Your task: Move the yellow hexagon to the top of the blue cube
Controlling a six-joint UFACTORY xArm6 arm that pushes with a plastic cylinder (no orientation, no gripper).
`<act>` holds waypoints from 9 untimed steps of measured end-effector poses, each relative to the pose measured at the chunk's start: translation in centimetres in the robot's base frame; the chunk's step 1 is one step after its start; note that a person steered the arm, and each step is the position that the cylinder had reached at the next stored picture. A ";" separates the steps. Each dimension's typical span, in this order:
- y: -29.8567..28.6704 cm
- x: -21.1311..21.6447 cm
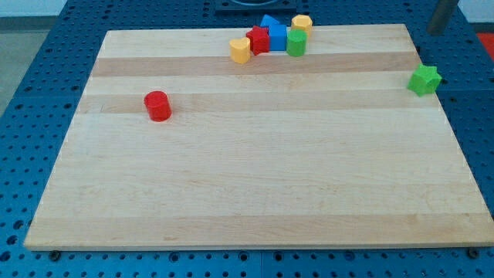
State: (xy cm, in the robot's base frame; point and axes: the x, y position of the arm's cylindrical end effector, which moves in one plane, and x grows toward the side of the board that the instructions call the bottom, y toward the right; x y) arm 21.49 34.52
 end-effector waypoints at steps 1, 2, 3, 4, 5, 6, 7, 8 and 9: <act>-1.2 0.0; -7.3 0.0; -15.2 -1.0; -21.0 -2.2; -23.1 -2.3; -24.4 -2.3; -25.0 -2.3; -27.5 -2.3; -30.9 -2.2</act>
State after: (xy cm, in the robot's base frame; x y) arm 19.28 3.63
